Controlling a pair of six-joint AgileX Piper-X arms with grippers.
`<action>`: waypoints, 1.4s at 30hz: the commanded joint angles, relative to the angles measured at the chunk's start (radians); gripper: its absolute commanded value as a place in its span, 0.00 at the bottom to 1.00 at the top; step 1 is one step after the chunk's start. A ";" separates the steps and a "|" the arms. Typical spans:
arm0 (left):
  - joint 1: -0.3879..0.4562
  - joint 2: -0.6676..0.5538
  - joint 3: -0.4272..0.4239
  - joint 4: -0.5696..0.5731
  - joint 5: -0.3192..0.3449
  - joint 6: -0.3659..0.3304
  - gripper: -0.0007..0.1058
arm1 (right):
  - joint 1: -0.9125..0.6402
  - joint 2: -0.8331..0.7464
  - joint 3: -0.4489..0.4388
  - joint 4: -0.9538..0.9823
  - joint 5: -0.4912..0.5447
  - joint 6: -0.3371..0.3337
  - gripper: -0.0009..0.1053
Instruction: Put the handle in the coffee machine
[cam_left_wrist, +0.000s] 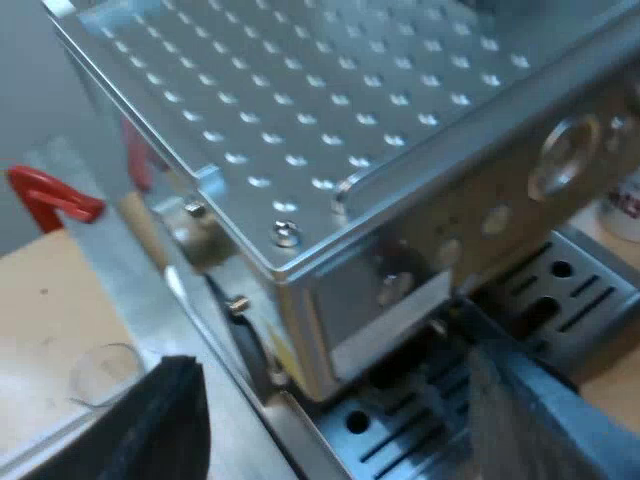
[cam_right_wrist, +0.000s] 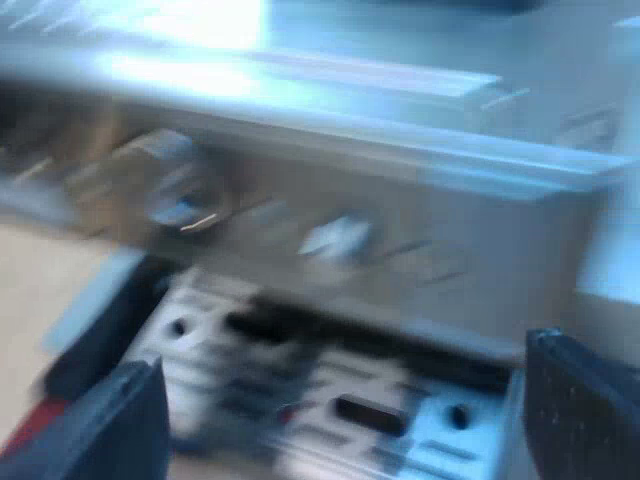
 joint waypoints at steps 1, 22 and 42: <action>0.001 -0.003 -0.008 -0.017 -0.042 -0.017 0.56 | -0.124 -0.014 -0.043 0.056 -0.098 -0.017 0.70; 0.079 -0.086 -0.008 0.015 -0.094 -0.055 0.56 | -0.854 -0.108 -0.056 0.386 -0.205 -0.172 0.70; 0.116 -0.452 0.075 0.086 -0.114 -0.071 0.56 | -0.936 -0.437 -0.053 0.387 -0.213 -0.219 0.70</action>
